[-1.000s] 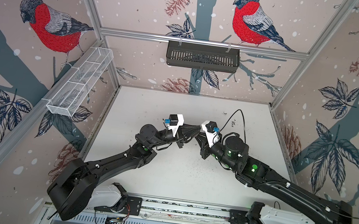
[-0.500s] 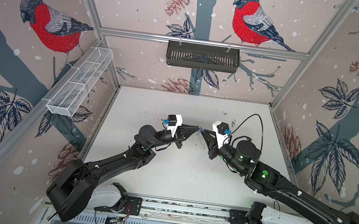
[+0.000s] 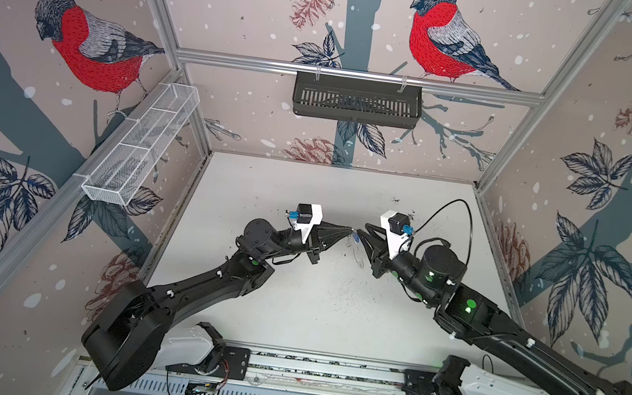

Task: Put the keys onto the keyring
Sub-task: 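Move the open right gripper back onto the split ring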

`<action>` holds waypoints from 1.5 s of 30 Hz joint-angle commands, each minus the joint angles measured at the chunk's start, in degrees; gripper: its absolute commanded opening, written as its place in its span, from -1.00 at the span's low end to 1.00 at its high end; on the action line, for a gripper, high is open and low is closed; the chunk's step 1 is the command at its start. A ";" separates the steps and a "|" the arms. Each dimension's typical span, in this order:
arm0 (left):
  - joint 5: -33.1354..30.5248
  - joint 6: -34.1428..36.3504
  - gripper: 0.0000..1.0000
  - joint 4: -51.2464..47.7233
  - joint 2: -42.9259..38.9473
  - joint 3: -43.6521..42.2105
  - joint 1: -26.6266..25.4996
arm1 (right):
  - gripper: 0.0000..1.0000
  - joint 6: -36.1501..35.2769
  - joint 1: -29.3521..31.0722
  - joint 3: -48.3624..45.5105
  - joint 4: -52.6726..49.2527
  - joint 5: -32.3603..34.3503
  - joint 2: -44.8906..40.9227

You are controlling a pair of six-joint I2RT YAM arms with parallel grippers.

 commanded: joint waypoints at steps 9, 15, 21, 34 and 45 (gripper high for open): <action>4.00 -1.53 -1.00 4.14 1.01 0.49 0.42 | -0.46 0.01 -1.10 -1.84 2.43 -7.69 -1.92; 3.64 -2.00 -1.00 5.46 0.43 -0.19 0.76 | -0.51 0.06 -1.96 -2.59 1.56 -8.19 -3.16; 3.99 -2.26 -1.00 5.83 0.37 -0.28 0.99 | -0.52 -0.32 -2.22 -3.26 1.18 -11.21 -3.22; 6.49 -3.41 -1.00 6.45 0.86 -0.02 0.99 | -0.55 -0.08 -2.64 -3.25 3.87 -12.36 -2.53; 7.89 -3.76 -1.00 6.91 0.96 -0.07 0.98 | -0.57 -0.08 -3.32 -3.03 3.75 -15.50 -2.56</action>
